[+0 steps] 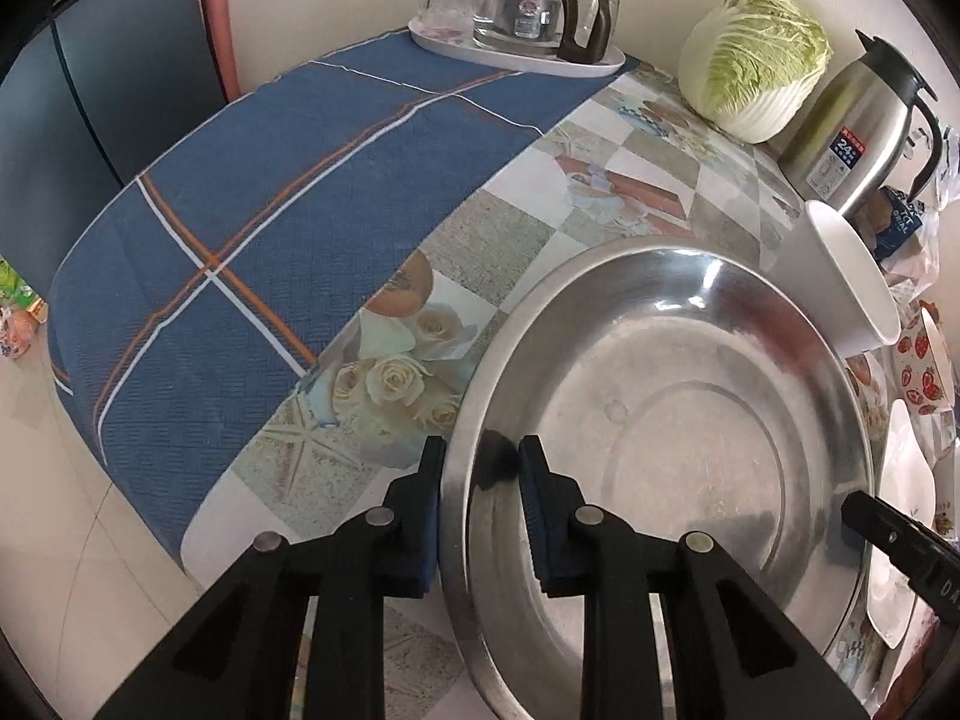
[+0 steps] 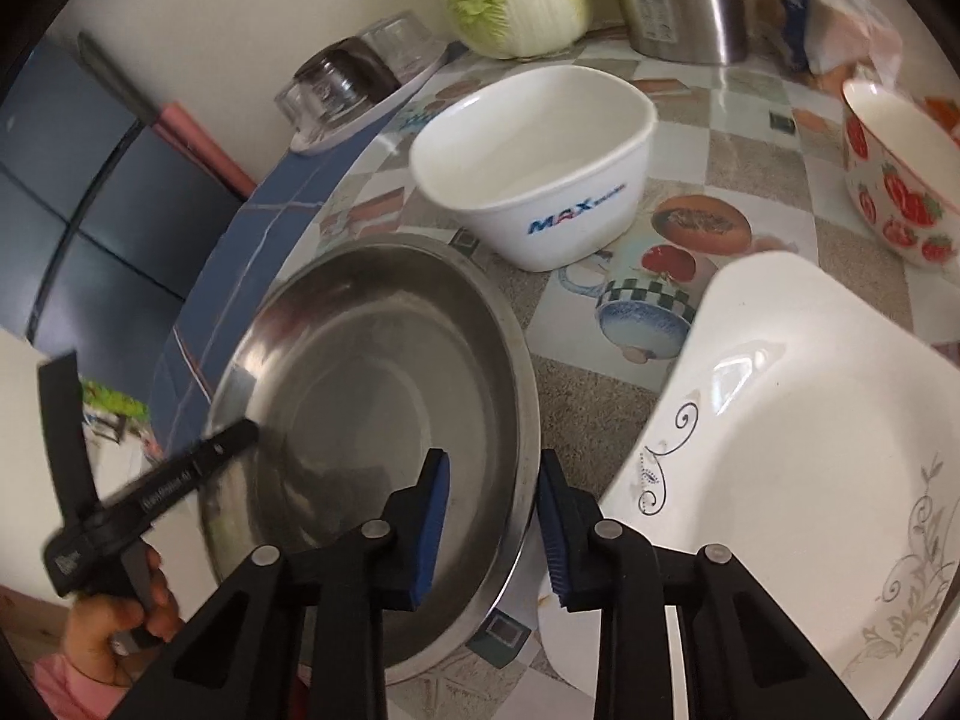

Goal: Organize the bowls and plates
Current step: 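Close the left gripper on the basin rim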

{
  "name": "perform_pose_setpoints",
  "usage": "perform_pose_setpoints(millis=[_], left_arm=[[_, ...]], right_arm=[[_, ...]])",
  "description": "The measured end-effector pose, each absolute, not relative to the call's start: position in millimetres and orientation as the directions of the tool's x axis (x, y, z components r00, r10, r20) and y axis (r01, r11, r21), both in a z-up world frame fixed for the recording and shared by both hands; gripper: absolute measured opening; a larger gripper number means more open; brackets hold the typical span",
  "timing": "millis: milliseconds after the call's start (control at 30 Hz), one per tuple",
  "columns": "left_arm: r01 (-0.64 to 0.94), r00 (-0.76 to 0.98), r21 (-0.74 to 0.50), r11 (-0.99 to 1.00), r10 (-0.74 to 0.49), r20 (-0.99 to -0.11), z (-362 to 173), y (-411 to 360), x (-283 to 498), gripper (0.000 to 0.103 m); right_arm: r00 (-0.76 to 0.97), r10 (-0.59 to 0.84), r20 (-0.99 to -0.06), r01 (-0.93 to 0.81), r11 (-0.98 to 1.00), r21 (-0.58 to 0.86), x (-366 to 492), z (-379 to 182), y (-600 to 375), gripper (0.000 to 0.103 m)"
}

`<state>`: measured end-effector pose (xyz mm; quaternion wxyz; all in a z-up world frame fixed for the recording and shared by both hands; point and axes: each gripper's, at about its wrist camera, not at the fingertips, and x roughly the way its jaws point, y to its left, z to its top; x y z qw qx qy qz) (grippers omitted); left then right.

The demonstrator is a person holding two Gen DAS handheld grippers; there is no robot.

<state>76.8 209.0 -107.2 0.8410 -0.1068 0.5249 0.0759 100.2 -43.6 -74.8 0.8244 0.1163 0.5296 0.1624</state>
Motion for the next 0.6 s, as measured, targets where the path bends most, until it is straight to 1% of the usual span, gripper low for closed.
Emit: perform_pose_setpoints(millis=[233,500,600], left_arm=[[-0.225,0.462,-0.038,0.974,0.073,-0.884,-91,206,69,0.024],[-0.205,0.486,-0.010,0.979,0.093,-0.869,-69,197,59,0.024],[-0.192,0.496,-0.014,0.981,0.084,-0.864,-60,192,55,0.023]], right_arm=[[0.427,0.375,-0.823,-0.187,0.927,0.326,89,-58,-37,0.031],[0.467,0.381,-0.798,-0.212,0.924,0.317,70,-36,-45,0.031],[0.478,0.410,-0.777,-0.225,0.912,0.344,64,-28,-46,0.031]])
